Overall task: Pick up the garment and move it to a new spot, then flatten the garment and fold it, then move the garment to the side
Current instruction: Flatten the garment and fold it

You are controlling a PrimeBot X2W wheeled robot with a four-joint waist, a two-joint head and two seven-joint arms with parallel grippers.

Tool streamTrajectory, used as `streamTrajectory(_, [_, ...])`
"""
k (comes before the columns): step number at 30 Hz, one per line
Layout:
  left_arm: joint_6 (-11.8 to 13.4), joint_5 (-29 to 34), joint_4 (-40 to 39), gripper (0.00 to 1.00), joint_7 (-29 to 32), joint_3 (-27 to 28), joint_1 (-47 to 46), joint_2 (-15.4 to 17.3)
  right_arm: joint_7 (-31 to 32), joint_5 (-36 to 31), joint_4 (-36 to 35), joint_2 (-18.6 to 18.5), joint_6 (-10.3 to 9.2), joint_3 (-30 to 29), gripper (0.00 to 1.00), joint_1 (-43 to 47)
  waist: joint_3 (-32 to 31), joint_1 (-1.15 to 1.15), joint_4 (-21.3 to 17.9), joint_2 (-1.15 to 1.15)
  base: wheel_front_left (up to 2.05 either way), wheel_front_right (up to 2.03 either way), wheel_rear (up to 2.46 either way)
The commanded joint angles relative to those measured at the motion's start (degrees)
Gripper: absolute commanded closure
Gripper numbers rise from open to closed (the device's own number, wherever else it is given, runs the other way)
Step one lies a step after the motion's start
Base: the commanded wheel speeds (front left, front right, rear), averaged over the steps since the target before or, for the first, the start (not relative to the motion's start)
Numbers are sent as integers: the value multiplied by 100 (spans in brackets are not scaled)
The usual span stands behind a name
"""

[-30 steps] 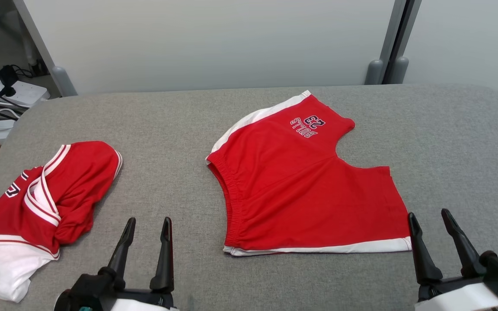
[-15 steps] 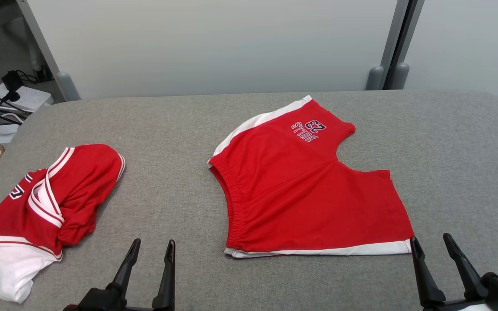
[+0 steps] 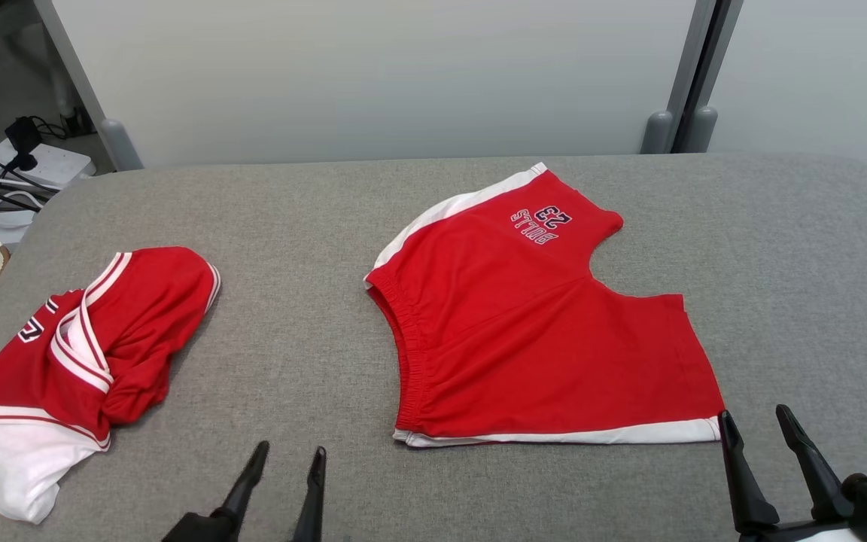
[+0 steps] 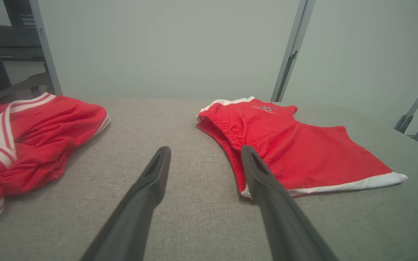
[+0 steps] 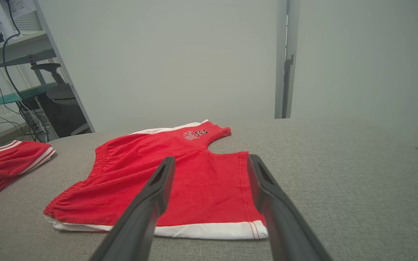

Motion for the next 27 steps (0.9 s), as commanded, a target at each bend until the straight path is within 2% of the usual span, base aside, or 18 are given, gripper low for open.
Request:
streamTrajectory(1, [-96,46,-17,0,-50,107,-252,-7,-76,-20,-181,-90,-1,107,0,-114,14,0,6,0,0,0,0])
streamTrajectory(8, [-457,393,894,0,-50,-384,-827,87,-76,17,-223,-143,-1,158,0,-188,220,0,42,0,0,0,0])
streamTrajectory(18, [-529,573,2458,0,-50,-862,-2016,44,-76,30,-309,-232,-1,229,0,-509,789,0,-57,0,0,0,0])
streamTrajectory(20, [-535,560,2568,16,-50,-897,-2231,33,-76,33,-327,-236,-1,239,0,-579,913,0,-84,0,0,0,0])
streamTrajectory(21, [-538,562,2631,33,-50,-927,-2319,29,-76,35,-330,-236,-1,246,0,-610,966,0,-102,0,0,0,0])
streamTrajectory(22, [-541,566,2700,42,-50,-958,-2401,26,-76,36,-324,-239,-1,254,0,-641,1017,0,-125,0,0,0,0])
streamTrajectory(23, [-543,576,2762,41,-50,-990,-2479,23,-76,35,-319,-243,-1,258,0,-677,1063,0,-148,0,0,0,0])
streamTrajectory(27, [-552,618,3037,21,-50,-1136,-2764,16,-76,46,-315,-228,-1,252,0,-836,1226,0,-287,0,0,0,0])
